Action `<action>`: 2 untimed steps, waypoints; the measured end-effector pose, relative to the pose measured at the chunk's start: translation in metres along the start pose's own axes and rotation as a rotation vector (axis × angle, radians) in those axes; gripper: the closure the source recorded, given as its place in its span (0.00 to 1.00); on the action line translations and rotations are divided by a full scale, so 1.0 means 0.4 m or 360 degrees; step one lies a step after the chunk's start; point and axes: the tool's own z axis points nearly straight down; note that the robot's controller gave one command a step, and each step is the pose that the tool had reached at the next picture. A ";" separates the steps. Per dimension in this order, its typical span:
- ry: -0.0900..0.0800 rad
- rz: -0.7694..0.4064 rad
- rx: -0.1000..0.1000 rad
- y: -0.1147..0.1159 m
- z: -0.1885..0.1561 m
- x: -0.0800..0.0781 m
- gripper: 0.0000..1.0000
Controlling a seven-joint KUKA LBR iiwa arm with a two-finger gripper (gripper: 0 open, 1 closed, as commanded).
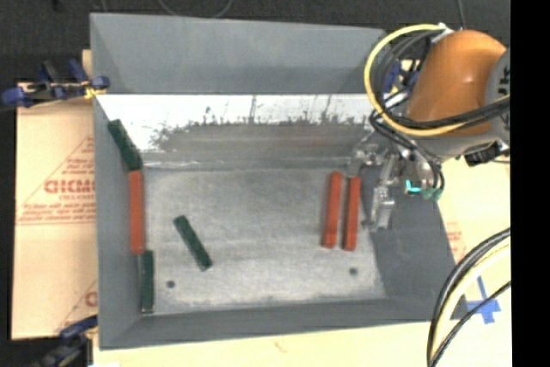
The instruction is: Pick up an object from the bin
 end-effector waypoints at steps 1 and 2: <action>-0.0023 -0.0454 0.0004 -0.014 0.265 0.195 0.00; -0.0020 -0.1346 0.0008 0.055 0.262 0.227 0.00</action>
Offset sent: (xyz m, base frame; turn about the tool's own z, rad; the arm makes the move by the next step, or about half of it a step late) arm -0.0803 -0.0038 -0.1067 -0.2876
